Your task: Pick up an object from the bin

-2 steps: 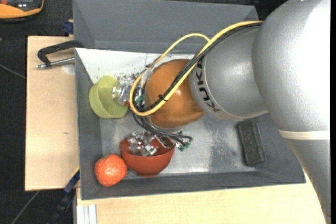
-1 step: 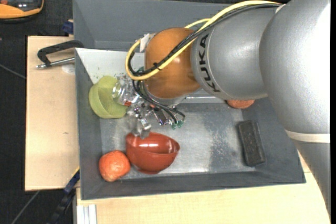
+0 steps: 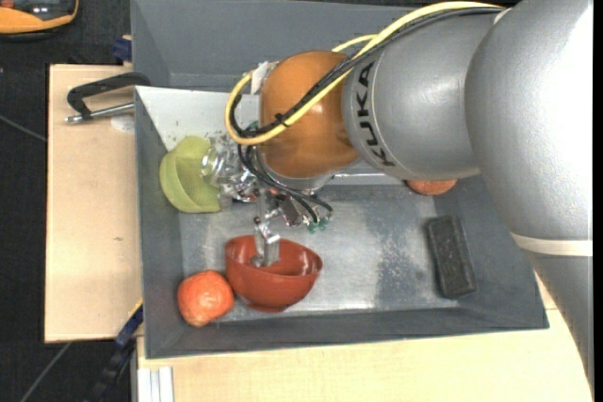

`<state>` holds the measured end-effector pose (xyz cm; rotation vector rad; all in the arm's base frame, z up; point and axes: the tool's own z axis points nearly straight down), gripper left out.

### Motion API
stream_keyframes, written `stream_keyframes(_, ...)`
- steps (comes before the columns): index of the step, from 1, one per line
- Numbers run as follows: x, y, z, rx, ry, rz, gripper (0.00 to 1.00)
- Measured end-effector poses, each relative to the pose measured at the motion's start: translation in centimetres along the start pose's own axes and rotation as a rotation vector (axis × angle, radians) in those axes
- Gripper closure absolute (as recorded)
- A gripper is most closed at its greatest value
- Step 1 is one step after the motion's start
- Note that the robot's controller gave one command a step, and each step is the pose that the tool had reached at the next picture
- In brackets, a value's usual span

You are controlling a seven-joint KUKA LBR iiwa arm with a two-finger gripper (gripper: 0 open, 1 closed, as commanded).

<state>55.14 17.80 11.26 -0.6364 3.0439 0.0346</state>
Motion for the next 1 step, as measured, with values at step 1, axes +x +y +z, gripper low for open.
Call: stream_keyframes(1,5.48,-3.13,4.10,0.000,0.002,-0.125,0.00)
